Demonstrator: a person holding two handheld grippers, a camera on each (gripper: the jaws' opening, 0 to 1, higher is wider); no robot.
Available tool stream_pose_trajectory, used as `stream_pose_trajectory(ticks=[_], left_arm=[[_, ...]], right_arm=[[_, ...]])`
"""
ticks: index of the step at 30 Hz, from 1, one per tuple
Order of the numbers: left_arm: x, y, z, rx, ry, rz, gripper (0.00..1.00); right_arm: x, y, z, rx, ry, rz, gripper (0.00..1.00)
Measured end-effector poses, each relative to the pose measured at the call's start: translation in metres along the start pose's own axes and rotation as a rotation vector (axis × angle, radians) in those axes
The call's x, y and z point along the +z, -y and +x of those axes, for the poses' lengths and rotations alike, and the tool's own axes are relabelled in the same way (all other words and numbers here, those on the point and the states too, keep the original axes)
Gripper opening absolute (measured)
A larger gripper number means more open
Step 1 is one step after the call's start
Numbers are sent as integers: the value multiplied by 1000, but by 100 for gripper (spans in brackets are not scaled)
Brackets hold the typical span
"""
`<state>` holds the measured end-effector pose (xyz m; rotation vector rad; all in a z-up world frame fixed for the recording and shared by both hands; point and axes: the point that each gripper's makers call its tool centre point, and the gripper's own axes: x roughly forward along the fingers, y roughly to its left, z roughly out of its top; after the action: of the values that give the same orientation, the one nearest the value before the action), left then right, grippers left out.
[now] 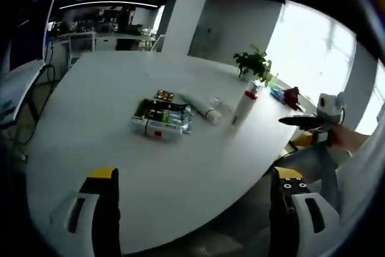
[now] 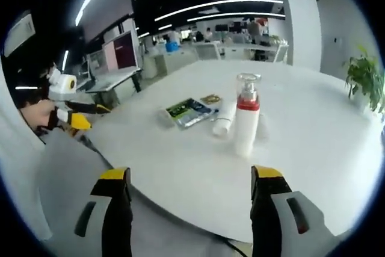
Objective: Arrange the skincare products in the storage area until every visible bottle or jar stands upright without overlapping.
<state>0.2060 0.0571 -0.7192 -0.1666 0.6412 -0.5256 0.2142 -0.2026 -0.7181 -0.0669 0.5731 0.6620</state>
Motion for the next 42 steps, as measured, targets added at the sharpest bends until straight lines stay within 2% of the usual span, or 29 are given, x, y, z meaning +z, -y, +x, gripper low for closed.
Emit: stream_pose_trajectory(ticks=[17, 21, 24, 29, 33, 38, 42], left_arm=[[-6, -1, 7, 13, -62, 18, 97], [-4, 6, 12, 17, -70, 0, 96], [2, 6, 20, 23, -81, -5, 96], [16, 27, 36, 28, -109, 10, 96], [28, 31, 50, 39, -119, 19, 94], [43, 35, 75, 55, -138, 18, 92], [47, 44, 93, 60, -168, 40, 91]], right_arm=[[-1, -7, 1, 33, -8, 4, 81], [3, -12, 2, 62, -1, 25, 81], [1, -15, 4, 84, -15, 7, 81], [-1, -13, 6, 114, -13, 29, 80], [-1, -17, 4, 131, -14, 44, 80], [-3, -23, 5, 153, -29, 17, 80], [-5, -25, 6, 182, -28, 25, 80]])
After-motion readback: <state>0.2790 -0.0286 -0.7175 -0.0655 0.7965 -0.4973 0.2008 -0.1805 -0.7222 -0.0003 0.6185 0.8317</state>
